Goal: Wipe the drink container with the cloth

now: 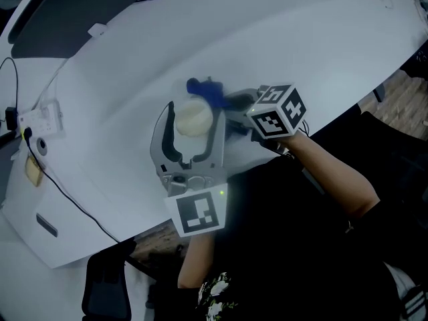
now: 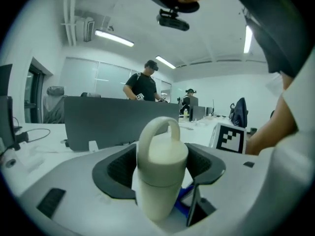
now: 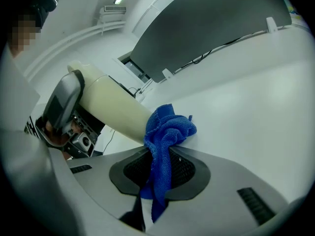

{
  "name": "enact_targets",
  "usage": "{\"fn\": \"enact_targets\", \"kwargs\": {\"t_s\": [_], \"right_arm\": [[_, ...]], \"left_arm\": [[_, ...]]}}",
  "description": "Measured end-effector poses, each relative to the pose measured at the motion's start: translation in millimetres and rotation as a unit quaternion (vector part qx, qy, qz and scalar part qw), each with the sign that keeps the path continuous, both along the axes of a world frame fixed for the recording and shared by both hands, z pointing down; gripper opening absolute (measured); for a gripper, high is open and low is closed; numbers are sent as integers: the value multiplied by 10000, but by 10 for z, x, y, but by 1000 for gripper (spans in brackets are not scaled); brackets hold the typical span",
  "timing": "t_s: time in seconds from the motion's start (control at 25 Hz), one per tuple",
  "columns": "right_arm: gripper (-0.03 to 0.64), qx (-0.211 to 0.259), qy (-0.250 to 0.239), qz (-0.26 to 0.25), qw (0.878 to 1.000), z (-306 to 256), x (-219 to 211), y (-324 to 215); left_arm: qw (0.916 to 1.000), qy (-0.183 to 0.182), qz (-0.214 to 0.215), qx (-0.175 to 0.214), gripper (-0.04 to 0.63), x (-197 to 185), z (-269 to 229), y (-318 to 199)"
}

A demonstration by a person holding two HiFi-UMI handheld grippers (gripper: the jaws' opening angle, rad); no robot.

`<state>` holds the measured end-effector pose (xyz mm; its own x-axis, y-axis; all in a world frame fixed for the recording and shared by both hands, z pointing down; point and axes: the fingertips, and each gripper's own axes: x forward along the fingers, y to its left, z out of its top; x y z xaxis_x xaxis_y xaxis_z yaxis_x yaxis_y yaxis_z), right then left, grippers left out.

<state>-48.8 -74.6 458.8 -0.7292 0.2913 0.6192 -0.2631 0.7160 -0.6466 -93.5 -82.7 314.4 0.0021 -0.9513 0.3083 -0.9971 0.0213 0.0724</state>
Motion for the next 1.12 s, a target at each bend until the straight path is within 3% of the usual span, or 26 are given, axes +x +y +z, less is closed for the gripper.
{"fn": "enact_targets", "kwargs": {"t_s": [0.08,0.12,0.2,0.24,0.32,0.4,0.44,0.52,0.6,0.76,0.92,1.04,1.12], "right_arm": [[66,-26,-24,49,10000,-20,1,15],[66,-76,-84,94,9999,-65,8,19],[66,-273,-333,305,9986,-260,63,-40],[66,-394,-506,480,9968,-411,105,-113],[66,-532,-952,836,9905,-806,137,-314],[66,-461,-1506,926,9832,-1247,46,-465],[66,-421,-1809,849,9789,-1440,-32,-491],[66,-464,-2330,611,9695,-1682,-172,-465],[66,-539,-2472,515,9661,-1702,-213,-426],[66,-668,-2300,865,9670,-1444,-173,-452],[63,-494,-1534,841,9833,-808,-152,-401],[54,144,-763,427,9961,-381,-117,-382],[54,766,-247,-91,9967,-156,-120,-349]], "left_arm": [[9995,226,86,-190,291,-13,64,28],[9989,219,347,-209,291,0,72,46],[9903,-58,1389,-41,291,95,47,69],[9781,-221,2066,117,291,165,18,81],[9426,-361,3303,339,291,270,-28,121],[9117,-262,4088,323,291,285,-35,140],[9011,-189,4322,277,291,285,-34,135],[8895,-80,4563,222,291,326,-40,102],[8875,-22,4603,203,291,400,-66,61],[8887,-6,4576,286,291,415,-97,44],[8896,56,4556,314,291,372,-58,70],[8893,20,4565,290,291,388,-55,54],[8893,-8,4567,240,291,383,-52,55]]}}
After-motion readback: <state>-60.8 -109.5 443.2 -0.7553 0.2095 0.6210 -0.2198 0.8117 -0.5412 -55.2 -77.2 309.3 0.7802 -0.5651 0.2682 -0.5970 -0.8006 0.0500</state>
